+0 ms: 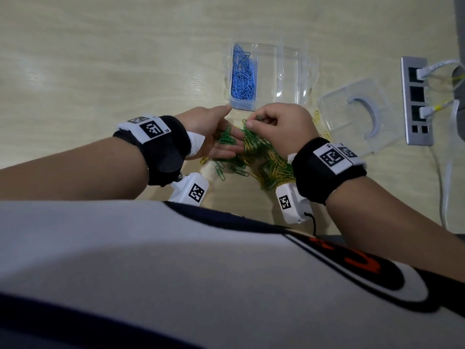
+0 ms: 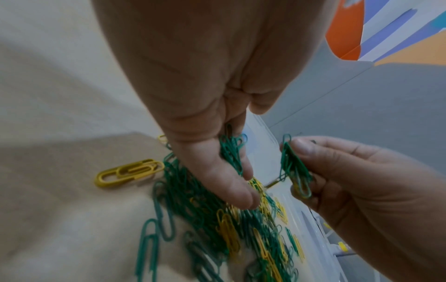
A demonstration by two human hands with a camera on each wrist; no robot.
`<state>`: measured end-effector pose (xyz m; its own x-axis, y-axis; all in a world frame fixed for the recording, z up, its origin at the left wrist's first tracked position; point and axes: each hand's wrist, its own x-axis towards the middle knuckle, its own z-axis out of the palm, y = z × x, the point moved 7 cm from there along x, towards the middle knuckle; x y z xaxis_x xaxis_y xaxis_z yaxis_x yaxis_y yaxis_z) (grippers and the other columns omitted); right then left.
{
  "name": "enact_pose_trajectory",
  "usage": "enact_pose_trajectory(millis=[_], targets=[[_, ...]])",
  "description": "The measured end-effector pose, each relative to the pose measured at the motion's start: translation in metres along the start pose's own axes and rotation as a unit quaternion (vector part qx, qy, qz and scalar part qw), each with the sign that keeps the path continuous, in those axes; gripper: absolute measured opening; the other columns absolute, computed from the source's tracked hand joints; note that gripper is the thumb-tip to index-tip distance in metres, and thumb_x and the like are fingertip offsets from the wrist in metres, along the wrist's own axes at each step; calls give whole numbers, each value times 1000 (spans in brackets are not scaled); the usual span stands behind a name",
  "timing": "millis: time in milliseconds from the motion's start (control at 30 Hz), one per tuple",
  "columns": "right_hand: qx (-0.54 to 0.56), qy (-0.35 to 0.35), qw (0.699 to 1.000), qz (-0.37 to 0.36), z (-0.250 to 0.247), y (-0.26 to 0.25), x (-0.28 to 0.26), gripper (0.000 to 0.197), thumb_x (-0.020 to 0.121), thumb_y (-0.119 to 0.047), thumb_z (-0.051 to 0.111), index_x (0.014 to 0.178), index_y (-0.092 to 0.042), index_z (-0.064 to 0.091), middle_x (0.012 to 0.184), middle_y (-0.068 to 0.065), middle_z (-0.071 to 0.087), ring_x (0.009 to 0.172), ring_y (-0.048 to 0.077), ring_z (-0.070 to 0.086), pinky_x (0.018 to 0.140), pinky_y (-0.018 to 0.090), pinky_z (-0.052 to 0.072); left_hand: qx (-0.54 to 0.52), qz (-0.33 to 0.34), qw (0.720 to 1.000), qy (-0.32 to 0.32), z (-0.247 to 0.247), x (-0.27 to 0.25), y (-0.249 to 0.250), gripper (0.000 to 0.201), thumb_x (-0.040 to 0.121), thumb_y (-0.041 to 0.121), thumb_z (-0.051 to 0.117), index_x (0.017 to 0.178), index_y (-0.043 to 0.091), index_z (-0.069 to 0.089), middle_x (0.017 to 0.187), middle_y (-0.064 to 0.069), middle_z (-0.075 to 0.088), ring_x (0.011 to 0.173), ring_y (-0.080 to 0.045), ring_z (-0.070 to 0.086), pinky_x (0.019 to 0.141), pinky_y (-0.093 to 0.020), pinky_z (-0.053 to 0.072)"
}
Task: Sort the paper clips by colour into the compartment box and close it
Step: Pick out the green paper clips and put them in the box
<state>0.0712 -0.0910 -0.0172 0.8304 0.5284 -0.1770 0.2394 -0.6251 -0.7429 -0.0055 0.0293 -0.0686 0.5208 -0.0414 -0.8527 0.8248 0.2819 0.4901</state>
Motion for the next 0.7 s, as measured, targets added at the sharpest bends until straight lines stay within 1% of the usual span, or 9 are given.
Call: enact_pose_trajectory(millis=[67,167,200,267,333,400,467,600,700], targets=[[34,-12,999,6,3,-4,0,4,82,-22,72,84,-19,75,70,-9,65,66,7,60,70,27,54,-9,2,1000,-2,3,0,1,58,98,50,34,89,1,63,86,-14,68,77,-25,71,70,-33,59],[53,-37,998,9,9,-9,0,6,82,-22,72,86,-18,75,73,4,69,71,19,65,72,35,55,-29,7,1000,0,6,-2,2,52,98,49,37,99,2,60,82,-10,66,65,-24,70,62,-35,59],[49,-47,998,6,10,-10,-1,6,83,-21,71,87,-19,75,73,4,70,71,19,66,74,36,55,-31,8,999,-5,7,-2,2,52,98,48,37,103,2,60,82,-10,67,65,-24,71,60,-35,59],[46,-73,996,-2,13,-14,-2,7,85,-23,68,88,-23,75,75,0,72,71,13,68,77,36,55,-36,11,999,-15,8,-2,2,53,99,47,35,110,2,61,82,-11,69,71,-24,71,61,-34,59],[60,-81,995,-7,14,-15,-4,8,88,-24,65,86,-26,73,77,0,72,71,9,69,79,36,56,-41,13,999,-18,8,-2,3,52,100,46,35,111,2,60,84,-11,68,76,-25,71,62,-34,59],[76,-60,995,-4,11,-13,-3,9,89,-21,63,89,-21,71,78,2,73,71,9,69,78,36,57,-46,15,999,-23,9,-3,3,49,100,45,34,101,2,59,82,-10,67,74,-26,70,63,-34,60],[84,-45,995,7,9,-9,-2,10,89,-15,61,92,-15,71,76,2,72,70,8,70,76,32,57,-45,11,999,-24,9,-3,2,50,100,46,33,88,4,57,80,-11,65,72,-26,69,66,-34,58],[84,-50,995,13,7,-7,-2,13,90,-10,58,92,-13,70,76,-1,72,65,7,69,65,20,52,-39,5,999,-37,8,-2,1,55,100,47,29,92,2,59,84,-12,66,74,-24,68,69,-32,57],[19,-37,999,-8,6,-8,-1,10,87,-17,63,91,-20,71,82,-7,69,66,2,61,69,20,50,-41,5,998,-38,10,-2,2,55,101,46,30,87,2,60,72,-10,67,67,-22,69,64,-31,58]])
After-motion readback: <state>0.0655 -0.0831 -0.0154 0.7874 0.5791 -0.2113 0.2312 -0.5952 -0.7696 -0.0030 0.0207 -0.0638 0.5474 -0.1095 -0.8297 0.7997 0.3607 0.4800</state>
